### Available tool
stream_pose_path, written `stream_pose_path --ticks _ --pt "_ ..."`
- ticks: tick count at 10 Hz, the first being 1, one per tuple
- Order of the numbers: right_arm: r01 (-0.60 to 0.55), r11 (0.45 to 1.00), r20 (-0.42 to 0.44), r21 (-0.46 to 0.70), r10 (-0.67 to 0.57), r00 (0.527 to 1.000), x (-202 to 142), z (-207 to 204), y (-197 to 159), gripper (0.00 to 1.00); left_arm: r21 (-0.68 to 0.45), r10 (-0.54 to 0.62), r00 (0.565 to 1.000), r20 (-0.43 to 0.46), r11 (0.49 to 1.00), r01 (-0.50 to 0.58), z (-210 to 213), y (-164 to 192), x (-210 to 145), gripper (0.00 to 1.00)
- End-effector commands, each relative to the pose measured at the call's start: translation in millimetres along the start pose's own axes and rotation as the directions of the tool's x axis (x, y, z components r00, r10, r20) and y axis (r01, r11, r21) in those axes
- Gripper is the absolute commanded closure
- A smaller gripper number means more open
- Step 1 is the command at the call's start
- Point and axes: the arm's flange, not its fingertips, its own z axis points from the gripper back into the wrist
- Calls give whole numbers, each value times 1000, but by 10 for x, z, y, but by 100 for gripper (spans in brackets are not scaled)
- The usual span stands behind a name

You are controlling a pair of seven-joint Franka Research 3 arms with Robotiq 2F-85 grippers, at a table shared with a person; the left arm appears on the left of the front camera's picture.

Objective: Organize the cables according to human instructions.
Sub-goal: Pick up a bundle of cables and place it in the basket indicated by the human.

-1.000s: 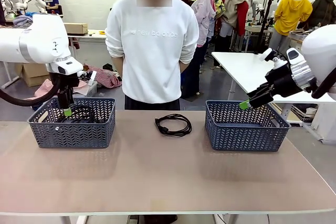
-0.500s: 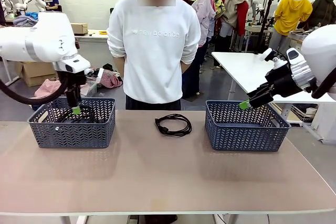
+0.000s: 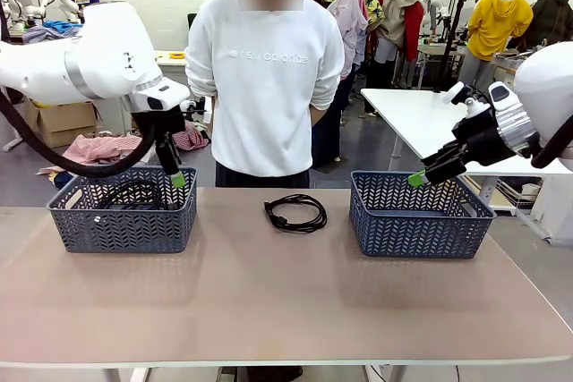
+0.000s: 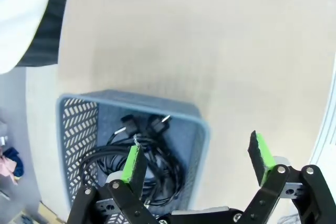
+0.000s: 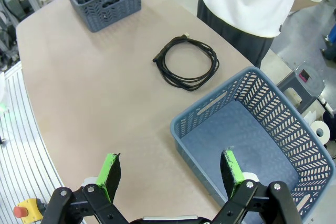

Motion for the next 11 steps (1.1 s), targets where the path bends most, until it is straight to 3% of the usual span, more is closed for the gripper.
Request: stream_pose_path --ticks 1,5,7,8,11 --pt "-16 1000 30 11 15 999 -9 -24 -24 0 36 30 998 58 999 -32 -80 -334 55 0" --pt "-16 1000 30 11 15 999 -9 -24 -24 0 52 51 995 90 997 -56 -108 -715 207 0" --pt "-16 1000 30 11 15 999 -9 -24 -24 0 15 152 975 159 988 -156 -133 -758 236 0" --pt "-16 1000 30 11 15 999 -9 -24 -24 0 42 44 996 79 998 -48 -117 -685 283 0" --pt "-16 1000 30 11 15 999 -9 -24 -24 0 42 44 996 79 998 -48 -117 -685 283 0"
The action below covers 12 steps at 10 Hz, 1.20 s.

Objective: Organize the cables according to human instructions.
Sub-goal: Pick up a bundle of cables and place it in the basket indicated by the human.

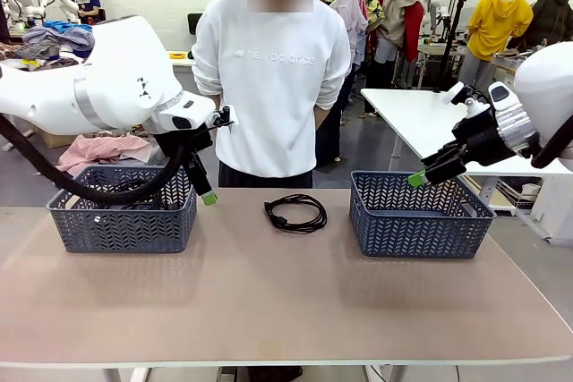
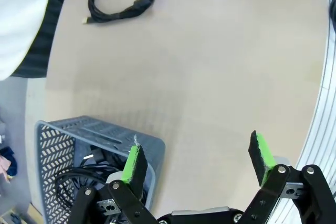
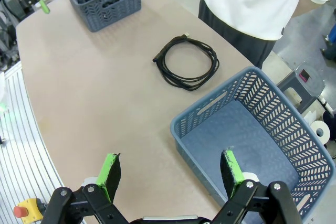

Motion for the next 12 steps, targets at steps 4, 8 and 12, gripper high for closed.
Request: stream_pose_path --ticks 4,8,12 --pt "-16 1000 30 10 15 999 -8 -21 -23 0 2 -16 1000 -8 1000 16 17 36 -12 0" --pt "-16 1000 30 10 15 999 -8 -21 -23 0 2 -16 1000 -8 1000 16 17 36 -12 0" --pt "-16 1000 30 10 15 999 -8 -21 -23 0 2 -16 1000 -8 1000 16 17 36 -12 0"
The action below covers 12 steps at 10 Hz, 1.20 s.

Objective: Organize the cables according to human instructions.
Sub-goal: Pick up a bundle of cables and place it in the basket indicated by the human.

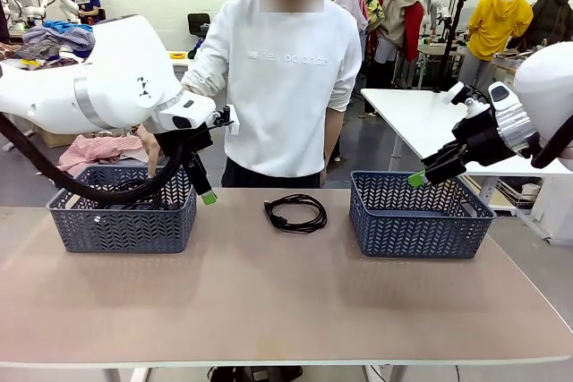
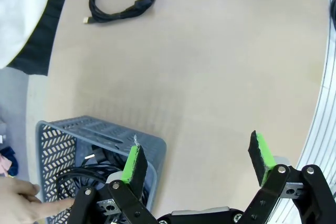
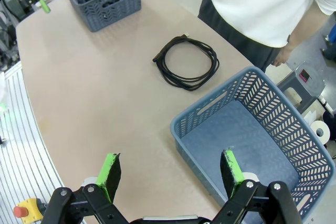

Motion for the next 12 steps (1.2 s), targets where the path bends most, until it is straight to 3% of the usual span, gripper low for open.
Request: stream_pose_path --ticks 1,6,8,10,12 --pt "-16 1000 30 10 15 999 -8 -21 -23 0 0 -14 1000 -6 1000 14 13 30 -18 0" --pt "-16 1000 30 10 15 999 -8 -21 -23 0 0 0 1000 0 1000 0 0 0 0 0" --pt "-16 1000 30 10 15 999 -8 -21 -23 0 82 -201 972 -125 974 212 72 164 209 0" --pt "-16 1000 30 10 15 999 -8 -21 -23 0 61 -372 907 -196 919 390 -35 415 514 0" --pt "-16 1000 30 10 15 999 -8 -21 -23 0 27 -608 771 -189 782 623 -268 614 879 0"
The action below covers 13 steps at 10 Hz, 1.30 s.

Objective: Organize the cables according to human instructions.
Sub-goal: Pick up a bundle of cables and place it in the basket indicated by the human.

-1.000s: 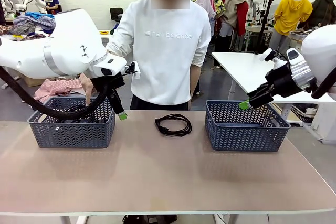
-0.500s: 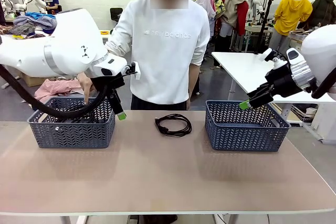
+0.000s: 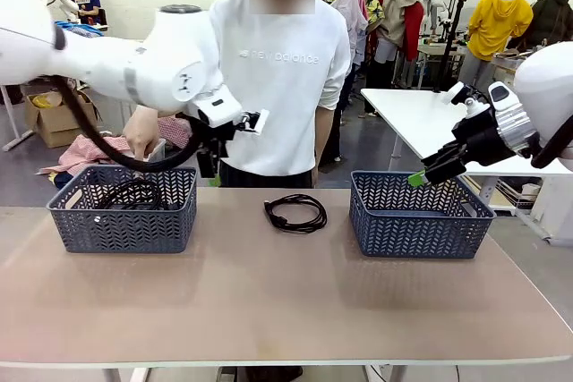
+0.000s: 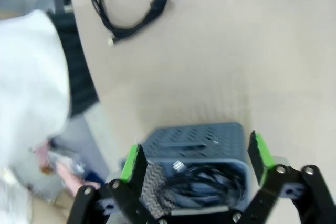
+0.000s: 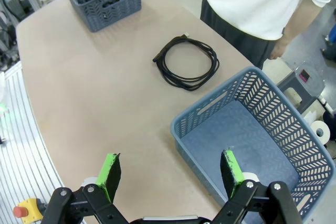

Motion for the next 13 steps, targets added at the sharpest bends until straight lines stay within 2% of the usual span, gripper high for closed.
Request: stream_pose_path --ticks 1,3,6,8,9,13 --pt "-15 1000 30 11 15 999 -11 -22 -25 0 -16 -223 973 54 974 224 -187 337 192 0" --pt "-15 1000 30 11 15 999 -11 -22 -25 0 -83 -365 928 73 925 371 -457 499 408 0" --pt "-15 1000 30 11 15 999 -11 -22 -25 0 -133 -456 888 55 878 459 -859 628 700 0" --pt "-15 1000 30 11 15 999 -11 -22 -25 0 -148 -474 879 47 867 476 -982 670 746 0" --pt "-15 1000 30 11 15 999 -11 -22 -25 0 -133 -437 897 71 887 443 -983 521 704 0" --pt "-15 1000 30 11 15 999 -11 -22 -25 0 -133 -437 897 71 887 443 -983 521 704 0"
